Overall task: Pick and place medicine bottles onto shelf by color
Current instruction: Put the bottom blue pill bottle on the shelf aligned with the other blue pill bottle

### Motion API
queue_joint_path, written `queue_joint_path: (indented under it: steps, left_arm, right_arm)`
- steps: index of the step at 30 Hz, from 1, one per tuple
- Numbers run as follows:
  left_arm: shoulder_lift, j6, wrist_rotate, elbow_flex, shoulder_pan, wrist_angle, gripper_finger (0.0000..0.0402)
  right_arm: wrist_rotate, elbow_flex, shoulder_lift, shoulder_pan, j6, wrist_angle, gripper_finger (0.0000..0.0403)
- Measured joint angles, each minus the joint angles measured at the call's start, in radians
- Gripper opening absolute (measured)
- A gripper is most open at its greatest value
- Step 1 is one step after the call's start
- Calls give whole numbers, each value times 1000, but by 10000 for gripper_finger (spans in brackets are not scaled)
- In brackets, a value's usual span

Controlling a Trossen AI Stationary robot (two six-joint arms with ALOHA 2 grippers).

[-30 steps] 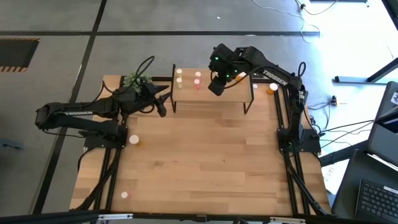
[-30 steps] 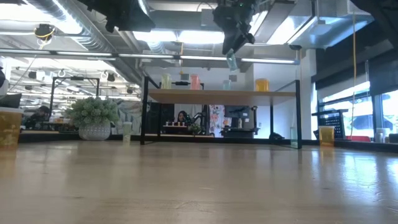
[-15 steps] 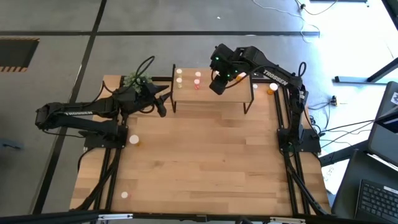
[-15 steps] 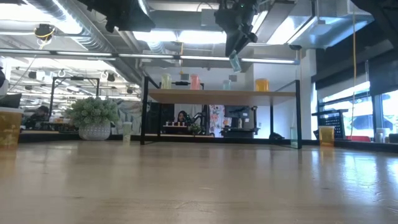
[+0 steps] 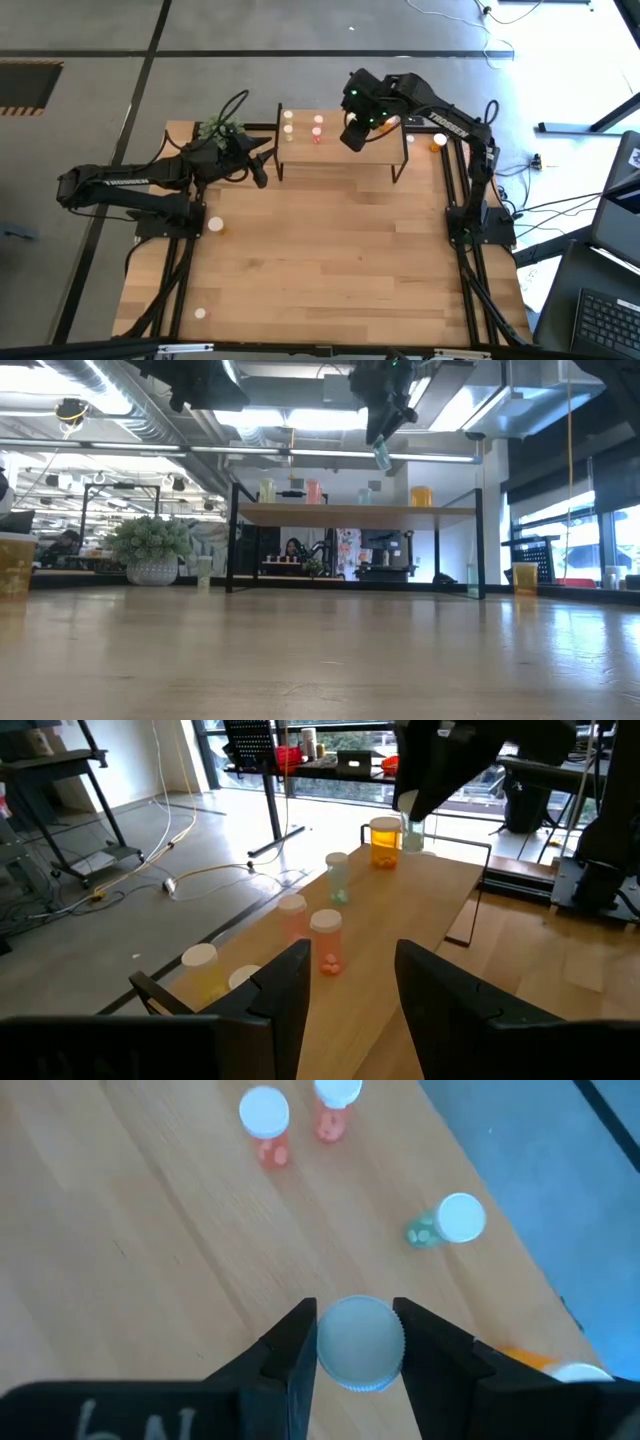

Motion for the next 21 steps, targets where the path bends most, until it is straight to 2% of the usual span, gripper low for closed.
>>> queue_joint_path:
  steps: [7, 21]
  left_arm:
    - [0, 0, 0, 0, 0, 0, 142]
    - [0, 0, 0, 0, 0, 0, 142]
  right_arm:
    - [0, 0, -66, 0, -3, 2, 126]
    - [0, 0, -96, 12, -25, 1, 126]
